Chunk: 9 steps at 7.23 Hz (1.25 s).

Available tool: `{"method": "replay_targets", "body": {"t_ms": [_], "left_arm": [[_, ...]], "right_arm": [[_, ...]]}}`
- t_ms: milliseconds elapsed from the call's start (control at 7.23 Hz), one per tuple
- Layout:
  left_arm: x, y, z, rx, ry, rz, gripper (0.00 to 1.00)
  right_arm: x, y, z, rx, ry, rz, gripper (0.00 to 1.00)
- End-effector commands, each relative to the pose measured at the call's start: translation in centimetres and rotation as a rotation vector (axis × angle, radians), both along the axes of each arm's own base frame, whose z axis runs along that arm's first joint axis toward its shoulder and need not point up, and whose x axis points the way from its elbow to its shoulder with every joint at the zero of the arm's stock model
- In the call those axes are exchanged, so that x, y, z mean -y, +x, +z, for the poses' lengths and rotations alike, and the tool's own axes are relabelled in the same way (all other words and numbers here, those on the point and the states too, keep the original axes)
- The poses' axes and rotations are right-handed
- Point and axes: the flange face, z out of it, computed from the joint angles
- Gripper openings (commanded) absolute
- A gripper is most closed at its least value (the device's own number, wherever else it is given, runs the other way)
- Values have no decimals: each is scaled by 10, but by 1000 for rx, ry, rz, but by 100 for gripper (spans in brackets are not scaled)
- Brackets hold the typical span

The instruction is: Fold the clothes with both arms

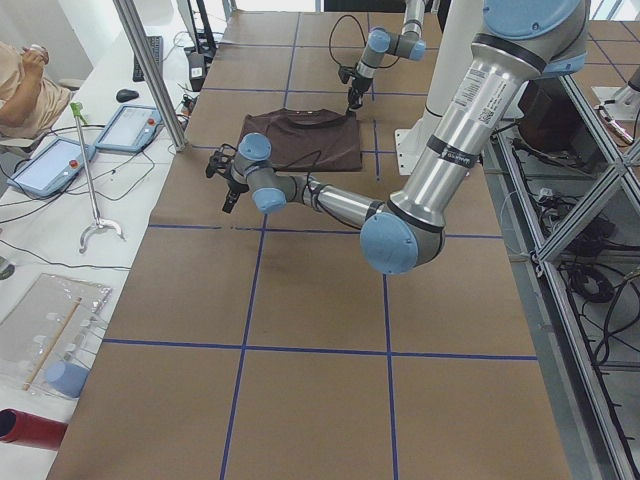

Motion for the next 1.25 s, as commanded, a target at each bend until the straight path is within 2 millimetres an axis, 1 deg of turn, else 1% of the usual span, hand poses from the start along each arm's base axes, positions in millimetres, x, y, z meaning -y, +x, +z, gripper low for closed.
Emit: {"method": "replay_targets", "body": {"t_ms": [0, 138, 277, 415, 554, 692, 830, 969, 1107], "left_arm": [[-1, 3, -1, 0, 1, 3, 100], [-1, 3, -1, 0, 1, 3, 100], [-1, 3, -1, -1, 2, 4, 100], [-1, 3, -1, -2, 1, 5, 100], [-2, 3, -6, -19, -14, -3, 100], [-10, 4, -30, -76, -27, -22, 100], [-45, 25, -50, -141, -48, 12, 100], [-88, 42, -72, -217, -86, 35, 100], [-144, 58, -85, -298, -178, 28, 100]], "right_arm": [[-7, 2, 6, 11, -51, 34, 0], [-11, -1, 7, 28, -88, 71, 5], [-17, -5, 7, 41, -90, 130, 55], [-16, -4, 0, 53, -82, 133, 100], [-21, 3, -18, 89, -86, 97, 100], [-2, 21, -32, 149, -84, 72, 100], [14, 42, -31, 250, -94, 58, 100], [28, 62, -26, 281, -106, 68, 100], [36, 70, -27, 292, -112, 105, 100]]}}
